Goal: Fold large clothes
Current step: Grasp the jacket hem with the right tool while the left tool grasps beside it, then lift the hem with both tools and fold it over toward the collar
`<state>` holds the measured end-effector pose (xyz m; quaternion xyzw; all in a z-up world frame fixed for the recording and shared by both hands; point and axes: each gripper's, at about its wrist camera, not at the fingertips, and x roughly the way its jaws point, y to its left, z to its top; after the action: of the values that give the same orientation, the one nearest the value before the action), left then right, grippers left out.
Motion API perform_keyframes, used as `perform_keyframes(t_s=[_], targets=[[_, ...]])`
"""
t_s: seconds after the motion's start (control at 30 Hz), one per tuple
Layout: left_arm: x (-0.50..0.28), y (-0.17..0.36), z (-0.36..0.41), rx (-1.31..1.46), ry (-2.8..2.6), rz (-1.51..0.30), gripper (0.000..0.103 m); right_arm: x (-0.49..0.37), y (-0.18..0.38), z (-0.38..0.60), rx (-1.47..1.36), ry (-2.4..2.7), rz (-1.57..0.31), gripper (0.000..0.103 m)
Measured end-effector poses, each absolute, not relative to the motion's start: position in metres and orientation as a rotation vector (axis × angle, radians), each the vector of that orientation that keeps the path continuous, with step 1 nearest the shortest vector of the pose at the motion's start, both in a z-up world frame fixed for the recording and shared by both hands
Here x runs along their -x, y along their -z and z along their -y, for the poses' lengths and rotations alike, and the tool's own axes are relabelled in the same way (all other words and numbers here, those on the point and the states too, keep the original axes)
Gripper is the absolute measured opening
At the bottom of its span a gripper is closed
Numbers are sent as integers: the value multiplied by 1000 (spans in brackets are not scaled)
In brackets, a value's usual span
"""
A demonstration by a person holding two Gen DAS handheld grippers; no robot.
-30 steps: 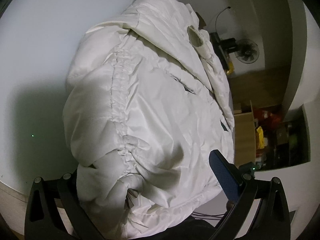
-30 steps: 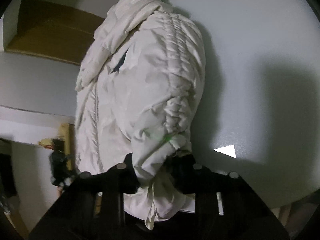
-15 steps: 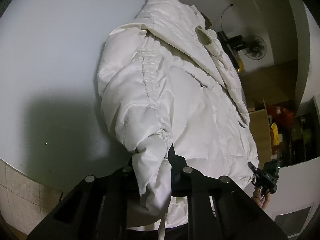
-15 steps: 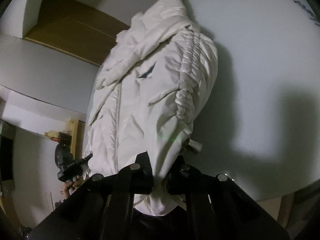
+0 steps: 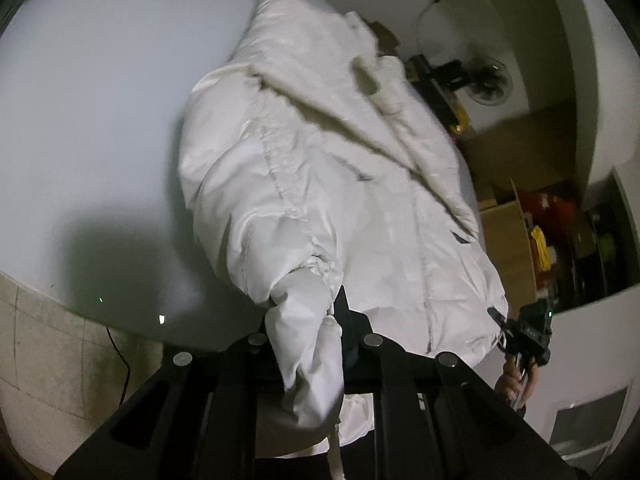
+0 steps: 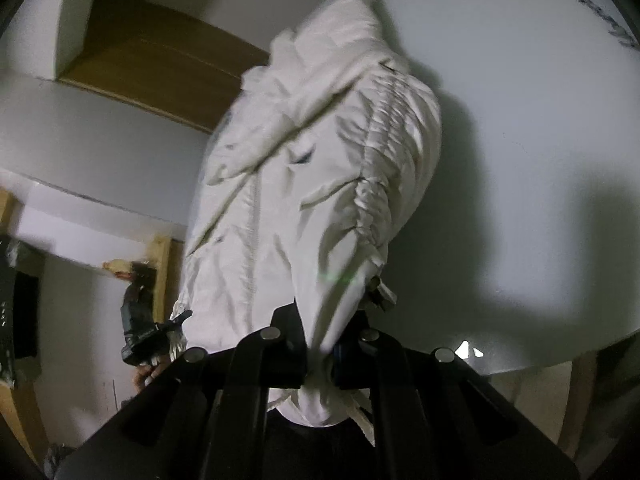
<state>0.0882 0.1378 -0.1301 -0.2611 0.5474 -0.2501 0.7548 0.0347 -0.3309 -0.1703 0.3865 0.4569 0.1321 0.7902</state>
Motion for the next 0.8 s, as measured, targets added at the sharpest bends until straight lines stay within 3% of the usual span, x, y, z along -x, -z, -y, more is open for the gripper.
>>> perform_keyframes(t_s=[0.33,0.8], targets=[[-131,75,-167,657,654,-1114,13,-57,112,365,-887,-416,-910,9],[-286,-2,-132,609,615,-1129,14,-217,55,399,-916,-401,-960,8]])
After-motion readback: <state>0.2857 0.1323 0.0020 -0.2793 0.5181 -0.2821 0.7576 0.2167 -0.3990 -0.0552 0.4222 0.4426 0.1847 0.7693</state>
